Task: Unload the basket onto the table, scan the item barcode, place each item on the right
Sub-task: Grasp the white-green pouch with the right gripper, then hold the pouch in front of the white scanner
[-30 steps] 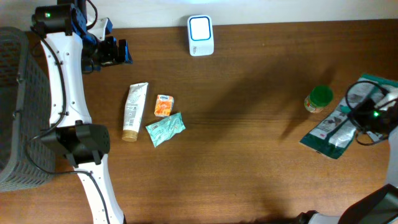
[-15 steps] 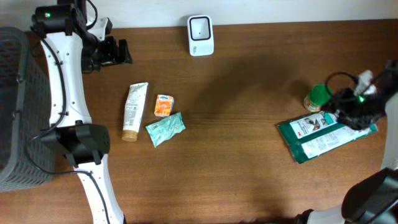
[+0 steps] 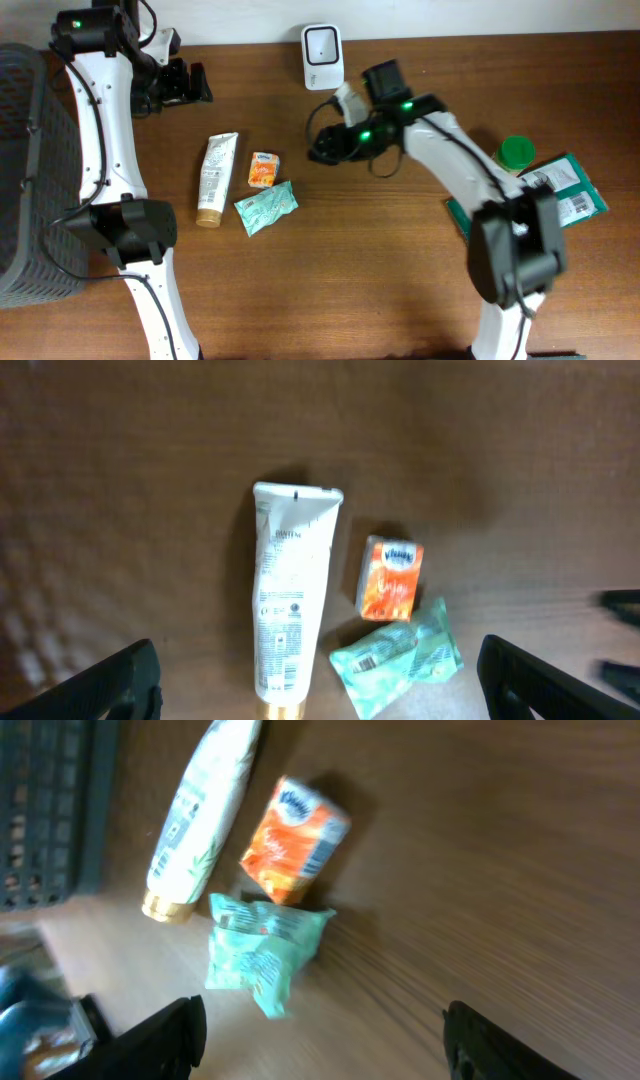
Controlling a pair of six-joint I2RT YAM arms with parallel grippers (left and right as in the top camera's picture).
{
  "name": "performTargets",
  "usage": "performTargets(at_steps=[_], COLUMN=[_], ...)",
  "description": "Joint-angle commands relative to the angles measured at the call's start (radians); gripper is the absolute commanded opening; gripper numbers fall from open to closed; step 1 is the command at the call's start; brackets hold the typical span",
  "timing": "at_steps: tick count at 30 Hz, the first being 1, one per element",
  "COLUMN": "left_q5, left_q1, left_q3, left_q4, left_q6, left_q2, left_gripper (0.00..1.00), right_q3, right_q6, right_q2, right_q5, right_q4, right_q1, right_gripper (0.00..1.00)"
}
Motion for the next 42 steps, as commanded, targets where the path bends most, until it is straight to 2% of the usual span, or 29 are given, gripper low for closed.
performTargets(at_steps=[1, 8, 11, 16, 19, 23, 25, 26, 28, 31, 36, 42], left_q5=[-0.002, 0.016, 0.054, 0.054, 0.054, 0.054, 0.054, 0.054, 0.054, 0.054, 0.053, 0.05], left_q1=[0.001, 0.001, -0.002, -0.006, -0.013, -0.019, -0.019, -0.019, -0.021, -0.022, -0.024, -0.024], left_q3=[0.018, 0.018, 0.018, 0.016, 0.015, 0.014, 0.014, 0.014, 0.014, 0.014, 0.014, 0.014], left_q4=[0.027, 0.02, 0.02, 0.023, 0.026, 0.039, 0.039, 0.039, 0.039, 0.039, 0.043, 0.043], left_q6=[0.005, 0.005, 0.005, 0.005, 0.005, 0.005, 0.005, 0.005, 0.005, 0.005, 0.005, 0.005], left_q2=[-0.023, -0.023, -0.023, -0.022, -0.022, -0.022, -0.022, -0.022, -0.022, -0.022, -0.022, -0.022], left_gripper=[0.99, 0.99, 0.99, 0.99, 0.99, 0.99, 0.99, 0.99, 0.99, 0.99, 0.99, 0.99], right_q3=[0.008, 0.008, 0.008, 0.008, 0.008, 0.008, 0.008, 0.008, 0.008, 0.008, 0.008, 0.008], right_q6=[0.082, 0.13, 0.153, 0.162, 0.19, 0.189, 0.19, 0.189, 0.183, 0.074, -0.072, -0.138], right_q2=[0.083, 0.161, 0.212, 0.239, 0.254, 0.287, 0.299, 0.299, 0.298, 0.295, 0.164, -0.165], right_q5=[-0.143, -0.131, -0.13, -0.13, -0.134, -0.133, -0.132, -0.133, -0.136, -0.195, -0.205, -0.203], right_q4=[0.063, 0.136, 0.135, 0.15, 0.156, 0.169, 0.175, 0.183, 0.185, 0.121, -0.008, -0.206], right_q1=[0.042, 0.121, 0.151, 0.181, 0.202, 0.264, 0.269, 0.262, 0.239, 0.179, 0.071, -0.11], right_gripper=[0.73, 0.72, 0.61, 0.58, 0.49, 0.48, 0.39, 0.29, 0.17, 0.07, 0.04, 0.04])
